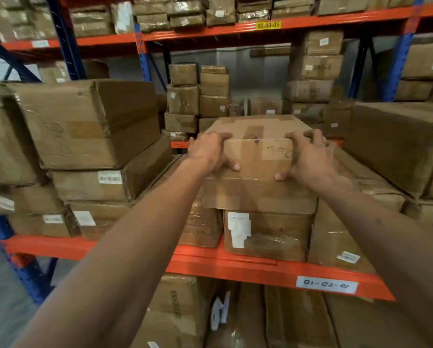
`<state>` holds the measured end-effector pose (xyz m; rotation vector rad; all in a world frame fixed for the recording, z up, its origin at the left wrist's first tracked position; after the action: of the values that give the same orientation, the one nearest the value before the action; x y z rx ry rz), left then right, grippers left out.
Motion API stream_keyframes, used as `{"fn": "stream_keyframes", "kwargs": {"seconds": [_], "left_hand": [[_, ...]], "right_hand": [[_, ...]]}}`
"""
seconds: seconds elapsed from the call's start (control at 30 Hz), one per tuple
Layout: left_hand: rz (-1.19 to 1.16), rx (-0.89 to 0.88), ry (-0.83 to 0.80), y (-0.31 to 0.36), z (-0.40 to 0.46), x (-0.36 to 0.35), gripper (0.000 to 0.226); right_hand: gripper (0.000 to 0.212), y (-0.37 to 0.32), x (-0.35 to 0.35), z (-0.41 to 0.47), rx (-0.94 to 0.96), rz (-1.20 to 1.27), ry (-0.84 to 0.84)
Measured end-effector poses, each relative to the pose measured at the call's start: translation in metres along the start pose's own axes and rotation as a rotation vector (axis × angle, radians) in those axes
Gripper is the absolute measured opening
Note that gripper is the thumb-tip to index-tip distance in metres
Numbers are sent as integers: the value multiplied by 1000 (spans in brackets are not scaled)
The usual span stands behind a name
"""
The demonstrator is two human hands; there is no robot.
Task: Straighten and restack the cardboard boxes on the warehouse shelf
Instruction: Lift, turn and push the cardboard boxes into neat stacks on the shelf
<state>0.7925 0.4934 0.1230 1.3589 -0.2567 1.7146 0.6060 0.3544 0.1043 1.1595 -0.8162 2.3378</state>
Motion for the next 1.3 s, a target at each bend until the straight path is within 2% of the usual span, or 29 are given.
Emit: {"fn": "stream_keyframes", "kwargs": {"seconds": [0.1, 0.17, 0.27, 0.3, 0.37, 0.43, 0.57, 0.67, 0.73, 0.83, 0.93, 1.13, 1.3], "left_hand": [[127, -52, 18, 3, -3, 0, 94], [143, -154, 45, -4, -8, -1, 93], [-115, -354, 64, -35, -19, 3, 101], [-206, -379, 131, -53, -22, 10, 102], [-297, -299, 385, -101, -25, 31, 102], [-304, -95, 593, -160, -26, 57, 114], [-339, 246, 685, -282, -18, 96, 146], [-500, 458, 600, -355, -18, 99, 157], [-632, 505, 473, -387, -15, 95, 161], [-673, 527, 346, -407, -5, 92, 164], [-686, 546, 362, -412, 1, 89, 162], [-746, 487, 367, -407, 6, 90, 157], [-752, 375, 416, -409, 21, 118, 136]], "right_hand": [[95, -9, 8, 4, -17, -250, -43], [88, -17, 14, 9, -54, -349, -112], [69, -50, 21, 21, -123, -380, -254], [67, -68, 23, 27, -115, -365, -264], [73, -115, 26, 41, -53, -259, -199], [89, -174, 21, 52, 32, -152, -123], [121, -305, -6, 67, 305, -252, -79], [134, -400, -32, 68, 692, -456, 15], [139, -446, -50, 72, 835, -584, 17], [148, -485, -64, 91, 728, -518, -99], [141, -501, -73, 103, 626, -347, -230], [124, -487, -81, 107, 611, -234, -167], [130, -455, -73, 109, 547, -133, -89]]}}
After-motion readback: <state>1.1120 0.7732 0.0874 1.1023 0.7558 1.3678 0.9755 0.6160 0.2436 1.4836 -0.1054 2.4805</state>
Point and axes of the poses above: each hand's wrist, its own z-axis towards the middle knuckle, its own x-axis out of the back of the hand, y = z × x, the point moved 5 cm from there along z, towards the middle knuckle, and after that the axes turned 5 degrees about x, right-handed, at the moved point
